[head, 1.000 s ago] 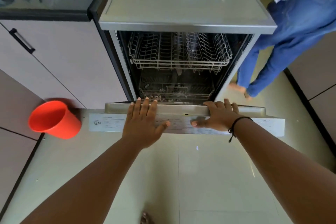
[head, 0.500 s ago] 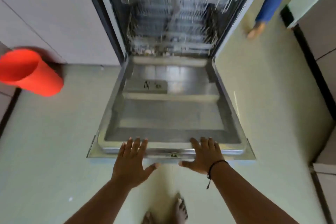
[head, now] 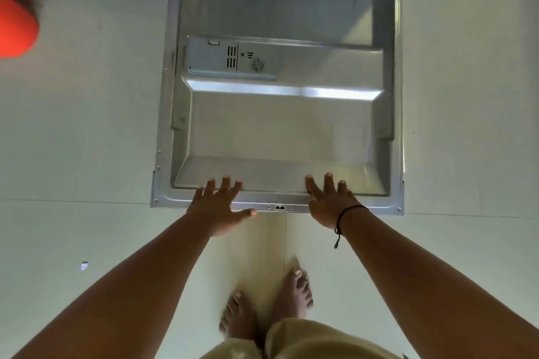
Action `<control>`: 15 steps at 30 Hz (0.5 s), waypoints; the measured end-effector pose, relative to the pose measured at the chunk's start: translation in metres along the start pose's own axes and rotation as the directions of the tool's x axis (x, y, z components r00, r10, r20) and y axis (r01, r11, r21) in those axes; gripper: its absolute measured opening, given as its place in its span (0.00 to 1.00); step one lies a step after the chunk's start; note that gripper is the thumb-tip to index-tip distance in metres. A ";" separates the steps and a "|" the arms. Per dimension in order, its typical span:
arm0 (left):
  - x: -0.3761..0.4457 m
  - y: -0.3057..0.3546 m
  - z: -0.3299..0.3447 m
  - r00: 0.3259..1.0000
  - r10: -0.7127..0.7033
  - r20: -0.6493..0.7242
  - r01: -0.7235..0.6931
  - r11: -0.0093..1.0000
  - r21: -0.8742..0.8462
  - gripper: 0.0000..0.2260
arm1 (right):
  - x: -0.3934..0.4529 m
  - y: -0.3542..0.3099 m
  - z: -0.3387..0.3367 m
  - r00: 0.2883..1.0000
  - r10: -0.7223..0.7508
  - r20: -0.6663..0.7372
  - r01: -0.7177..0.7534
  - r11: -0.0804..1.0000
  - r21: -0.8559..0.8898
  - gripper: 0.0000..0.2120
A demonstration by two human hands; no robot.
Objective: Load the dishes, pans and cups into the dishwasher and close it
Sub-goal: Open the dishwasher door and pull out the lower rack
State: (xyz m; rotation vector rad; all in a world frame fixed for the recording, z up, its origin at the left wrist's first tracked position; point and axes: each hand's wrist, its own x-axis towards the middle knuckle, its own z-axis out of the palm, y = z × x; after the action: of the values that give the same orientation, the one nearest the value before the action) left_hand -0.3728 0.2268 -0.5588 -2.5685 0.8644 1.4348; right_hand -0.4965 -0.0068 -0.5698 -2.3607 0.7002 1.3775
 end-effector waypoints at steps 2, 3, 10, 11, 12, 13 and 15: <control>0.006 -0.001 -0.001 1.000 0.011 -0.015 -0.011 0.999 0.031 0.38 | 0.003 0.000 -0.002 1.000 0.001 -0.025 -0.001 1.000 -0.028 0.30; 0.005 0.000 -0.004 1.000 0.009 -0.002 -0.009 0.999 0.053 0.38 | 0.002 0.000 -0.006 1.000 0.001 -0.012 -0.001 1.000 -0.027 0.30; -0.060 0.028 -0.047 0.995 -0.079 0.068 0.073 0.994 0.085 0.38 | -0.074 0.014 -0.041 0.999 -0.033 -0.001 0.033 0.999 -0.008 0.31; -0.077 0.032 -0.056 0.995 -0.071 0.067 0.067 0.996 0.058 0.37 | -0.093 0.017 -0.046 0.999 -0.038 -0.023 0.039 0.999 0.026 0.31; -0.094 0.035 -0.064 0.995 -0.067 0.070 0.064 0.997 0.043 0.37 | -0.112 0.019 -0.051 0.999 -0.036 -0.036 0.038 0.998 0.055 0.31; -0.110 0.036 -0.075 0.994 -0.070 0.079 0.066 0.997 0.044 0.36 | -0.129 0.022 -0.058 0.999 -0.029 -0.035 0.031 0.997 0.072 0.32; -0.131 0.034 -0.095 0.993 -0.074 0.093 0.067 0.995 0.078 0.36 | -0.154 0.026 -0.076 1.000 -0.018 -0.013 0.018 0.998 0.066 0.33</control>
State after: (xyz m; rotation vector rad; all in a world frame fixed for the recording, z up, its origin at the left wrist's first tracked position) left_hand -0.3705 0.2246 -0.3931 -2.4287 0.7899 1.4642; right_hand -0.5204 -0.0271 -0.3992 -2.3207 0.7150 1.3129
